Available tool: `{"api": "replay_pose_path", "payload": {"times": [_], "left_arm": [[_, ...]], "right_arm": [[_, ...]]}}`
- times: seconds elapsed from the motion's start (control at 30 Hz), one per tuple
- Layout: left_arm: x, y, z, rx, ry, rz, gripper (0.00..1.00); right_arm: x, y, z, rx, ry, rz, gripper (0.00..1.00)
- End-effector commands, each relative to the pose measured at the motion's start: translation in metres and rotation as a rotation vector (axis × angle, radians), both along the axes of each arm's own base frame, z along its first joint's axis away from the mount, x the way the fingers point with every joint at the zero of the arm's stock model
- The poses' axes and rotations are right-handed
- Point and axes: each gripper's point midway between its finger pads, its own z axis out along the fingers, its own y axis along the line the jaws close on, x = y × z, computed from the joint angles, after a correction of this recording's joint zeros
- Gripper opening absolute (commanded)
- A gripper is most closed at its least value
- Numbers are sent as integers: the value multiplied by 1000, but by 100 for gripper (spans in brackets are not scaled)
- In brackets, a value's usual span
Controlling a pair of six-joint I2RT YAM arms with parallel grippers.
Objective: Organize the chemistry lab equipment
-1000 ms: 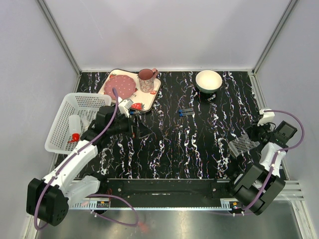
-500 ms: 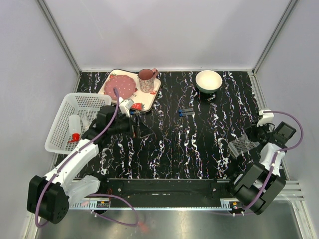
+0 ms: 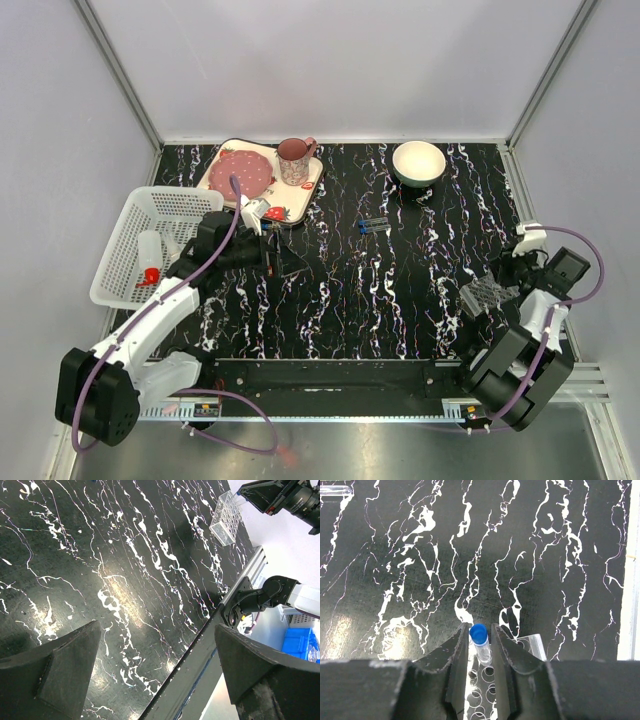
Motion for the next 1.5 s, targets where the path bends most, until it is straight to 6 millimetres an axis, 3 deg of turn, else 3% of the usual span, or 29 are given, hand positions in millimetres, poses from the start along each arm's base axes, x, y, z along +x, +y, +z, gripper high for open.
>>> {"api": "replay_pose_path", "payload": {"times": [0.0, 0.13, 0.47, 0.67, 0.77, 0.8, 0.83, 0.87, 0.9, 0.93, 0.97, 1.0, 1.03, 1.07, 1.1, 1.13, 1.17, 1.2, 1.27, 1.37, 1.47], "left_arm": [[5, -5, 16, -41, -60, -29, 99], [3, -6, 19, -45, -68, -37, 99], [-1, -3, 15, -23, -75, -49, 99], [2, -2, 15, -11, -80, -43, 99], [12, -1, 8, 26, -47, -19, 99], [21, -1, 14, 42, -64, 0, 99], [25, -1, 14, 55, -62, 6, 99], [29, -1, 7, 81, -28, 5, 99], [40, -3, 18, 99, -67, 13, 99], [45, -5, 19, 123, -74, 11, 99], [45, -11, 4, 180, -22, -11, 99], [62, -14, 18, 231, -90, 0, 99], [67, -18, 16, 275, -92, -9, 99], [64, -26, -7, 353, -26, -51, 98], [80, -31, 7, 398, -84, -46, 98], [79, -33, 0, 448, -57, -67, 97], [81, -44, -20, 503, -25, -107, 96], [95, -49, -11, 536, -73, -103, 95], [98, -57, -36, 623, -36, -139, 91], [112, -54, -52, 724, -41, -122, 84], [123, -30, -69, 837, -47, -62, 81]], "right_arm": [[-1, 2, 3, -18, -18, 6, 32], [-2, 5, 18, -39, -44, 21, 38], [-2, 2, 42, -75, -71, 7, 37], [-4, 12, 60, -51, -66, 63, 37], [-13, 26, 64, 21, 3, 124, 37], [-11, 26, 77, 21, 0, 140, 37], [-11, 29, 76, 57, 32, 158, 38], [-21, 45, 74, 111, 79, 218, 38], [-18, 48, 90, 108, 76, 253, 38], [-18, 55, 88, 154, 113, 287, 38], [-28, 68, 88, 197, 167, 324, 39], [-25, 79, 98, 197, 176, 377, 39], [-25, 86, 98, 227, 203, 407, 40], [-29, 96, 100, 262, 233, 429, 41], [-28, 108, 105, 267, 241, 472, 43], [-28, 116, 108, 286, 242, 494, 45], [-27, 121, 112, 317, 247, 495, 50], [-25, 125, 115, 336, 241, 503, 51], [-22, 134, 121, 381, 228, 524, 55], [-18, 139, 120, 414, 238, 537, 55], [-14, 143, 116, 449, 247, 543, 55]]}}
